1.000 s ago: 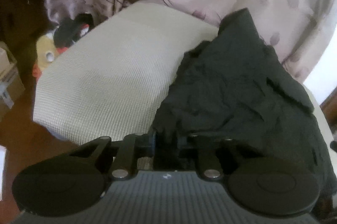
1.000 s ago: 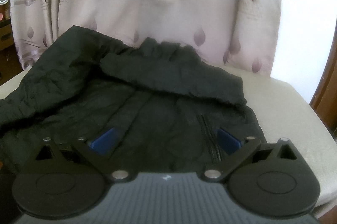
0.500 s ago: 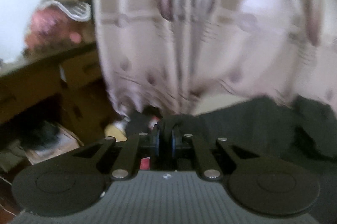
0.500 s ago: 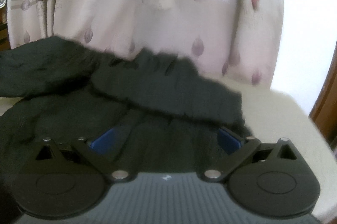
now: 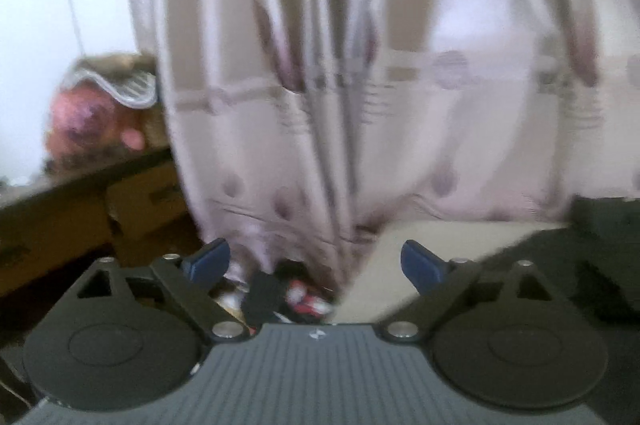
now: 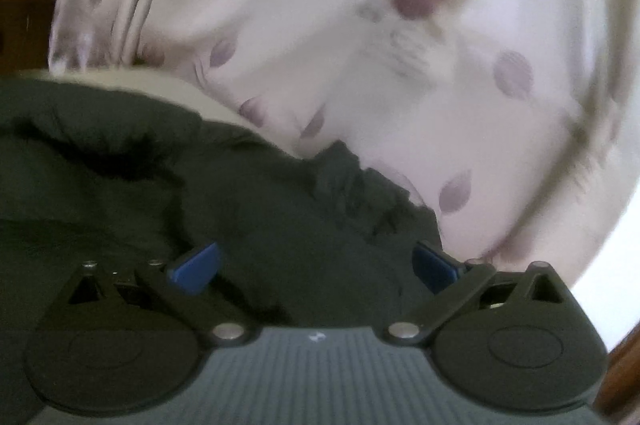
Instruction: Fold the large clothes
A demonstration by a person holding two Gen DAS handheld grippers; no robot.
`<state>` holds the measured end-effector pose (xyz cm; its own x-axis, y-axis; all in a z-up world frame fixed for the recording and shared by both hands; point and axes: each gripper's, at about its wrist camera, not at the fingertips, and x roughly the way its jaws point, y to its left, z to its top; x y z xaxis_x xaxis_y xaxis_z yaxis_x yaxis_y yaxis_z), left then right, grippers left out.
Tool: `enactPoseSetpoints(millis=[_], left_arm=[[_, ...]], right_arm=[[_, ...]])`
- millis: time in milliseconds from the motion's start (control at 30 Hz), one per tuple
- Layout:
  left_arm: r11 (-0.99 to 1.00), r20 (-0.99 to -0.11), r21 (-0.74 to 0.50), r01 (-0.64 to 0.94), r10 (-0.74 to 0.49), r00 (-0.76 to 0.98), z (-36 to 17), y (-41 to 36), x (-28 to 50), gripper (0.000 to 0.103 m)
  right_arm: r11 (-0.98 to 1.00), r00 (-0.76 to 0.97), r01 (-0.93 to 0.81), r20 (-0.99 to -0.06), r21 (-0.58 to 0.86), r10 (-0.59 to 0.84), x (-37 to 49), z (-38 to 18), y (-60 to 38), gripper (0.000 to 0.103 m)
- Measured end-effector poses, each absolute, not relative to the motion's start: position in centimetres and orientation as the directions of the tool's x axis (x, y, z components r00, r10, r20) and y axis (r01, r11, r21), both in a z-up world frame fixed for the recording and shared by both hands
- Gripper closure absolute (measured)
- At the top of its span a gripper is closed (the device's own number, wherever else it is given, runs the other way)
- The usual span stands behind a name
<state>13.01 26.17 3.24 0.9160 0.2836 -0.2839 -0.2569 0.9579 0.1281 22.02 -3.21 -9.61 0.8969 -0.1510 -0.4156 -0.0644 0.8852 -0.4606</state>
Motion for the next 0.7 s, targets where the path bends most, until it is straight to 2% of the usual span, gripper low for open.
enactPoseSetpoints(millis=[133, 167, 200, 233, 267, 400, 533, 600, 633, 700], left_arm=[[0.981, -0.377, -0.044, -0.189, 0.159, 0.913, 2.0, 25.0, 11.9, 0.008], [0.983, -0.379, -0.063, -0.174, 0.137, 0.915, 1.7, 24.5, 11.5, 0.008], [0.984, -0.378, -0.064, -0.167, 0.131, 0.916, 1.3, 23.7, 11.3, 0.008], [0.985, -0.380, -0.058, -0.162, 0.128, 0.916, 1.0, 22.8, 11.1, 0.008], [0.987, -0.386, -0.052, -0.151, 0.119, 0.915, 0.7, 21.9, 11.1, 0.008], [0.995, -0.429, -0.066, -0.070, 0.035, 0.903, -0.5, 18.5, 10.8, 0.006], [0.996, -0.460, -0.086, -0.017, -0.025, 0.888, -1.3, 16.0, 10.6, 0.006], [0.996, -0.461, -0.091, -0.005, -0.037, 0.886, -1.5, 15.2, 10.5, 0.006], [0.994, -0.465, -0.105, -0.002, -0.047, 0.884, -1.7, 14.9, 10.3, 0.005], [0.992, -0.468, -0.124, -0.001, -0.057, 0.882, -2.0, 14.4, 10.2, 0.003]], right_arm=[[0.850, 0.893, -0.067, -0.412, -0.522, -0.183, 25.7, -12.5, -2.6, 0.000], [0.854, 0.898, -0.060, -0.401, -0.517, -0.180, 26.1, -12.7, -2.9, 0.014], [0.869, 0.901, -0.061, -0.403, -0.491, -0.164, 26.4, -12.7, -3.6, 0.033], [0.890, 0.890, -0.057, -0.427, -0.453, -0.160, 27.1, -12.5, -4.7, 0.083], [0.908, 0.871, -0.039, -0.459, -0.418, -0.174, 27.8, -12.2, -6.2, 0.099], [0.948, 0.870, 0.142, -0.422, -0.283, -0.256, 27.5, -8.8, -15.9, 0.099], [0.907, 0.830, 0.369, -0.366, -0.204, -0.421, 23.7, -4.4, -28.3, 0.098], [0.912, 0.825, 0.368, -0.388, -0.183, -0.411, 21.5, -2.7, -31.8, 0.098], [0.919, 0.834, 0.341, -0.387, -0.197, -0.393, 20.5, -2.2, -31.6, 0.095], [0.954, 0.872, 0.199, -0.405, -0.223, -0.276, 19.7, -2.2, -28.6, 0.093]])
